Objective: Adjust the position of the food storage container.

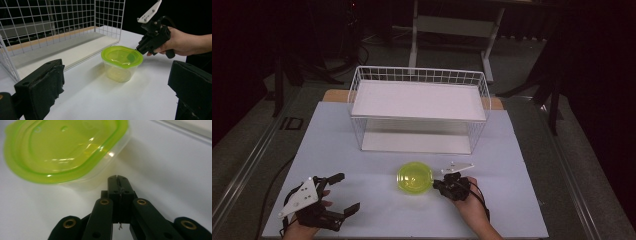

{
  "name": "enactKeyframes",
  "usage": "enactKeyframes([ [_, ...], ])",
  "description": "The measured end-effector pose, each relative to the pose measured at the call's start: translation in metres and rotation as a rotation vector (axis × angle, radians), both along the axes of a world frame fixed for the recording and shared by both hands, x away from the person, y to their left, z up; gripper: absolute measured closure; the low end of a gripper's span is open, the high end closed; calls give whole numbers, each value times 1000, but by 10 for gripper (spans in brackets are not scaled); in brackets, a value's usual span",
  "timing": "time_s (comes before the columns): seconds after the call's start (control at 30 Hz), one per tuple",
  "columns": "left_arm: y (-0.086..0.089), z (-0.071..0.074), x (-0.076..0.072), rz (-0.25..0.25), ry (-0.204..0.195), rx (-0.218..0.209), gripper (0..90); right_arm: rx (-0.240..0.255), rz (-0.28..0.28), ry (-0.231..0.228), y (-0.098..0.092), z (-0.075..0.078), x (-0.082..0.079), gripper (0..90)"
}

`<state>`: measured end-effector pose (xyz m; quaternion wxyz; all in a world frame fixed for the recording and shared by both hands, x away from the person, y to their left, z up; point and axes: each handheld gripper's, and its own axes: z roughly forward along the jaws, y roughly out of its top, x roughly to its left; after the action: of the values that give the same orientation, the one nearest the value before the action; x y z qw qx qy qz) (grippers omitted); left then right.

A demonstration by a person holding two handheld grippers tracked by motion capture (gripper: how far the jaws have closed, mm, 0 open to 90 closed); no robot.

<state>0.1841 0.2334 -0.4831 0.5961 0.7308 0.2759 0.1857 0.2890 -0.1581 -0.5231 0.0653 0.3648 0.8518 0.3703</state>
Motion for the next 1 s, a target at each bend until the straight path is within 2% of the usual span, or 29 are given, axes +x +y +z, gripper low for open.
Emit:
enactKeyframes([
  [0.5,0,0,0,-3,2,3,13,10,22,6,18,-1,3,900],
  [0.67,0,-1,1,-5,8,-1,13,34,21,19,22,-3,3,900],
  [0.87,0,0,0,-6,5,1,13,10,16,-4,17,1,1,900],
  [1.0,0,-1,1,-10,17,-28,13,-7,-2,-26,3,7,-3,858],
])
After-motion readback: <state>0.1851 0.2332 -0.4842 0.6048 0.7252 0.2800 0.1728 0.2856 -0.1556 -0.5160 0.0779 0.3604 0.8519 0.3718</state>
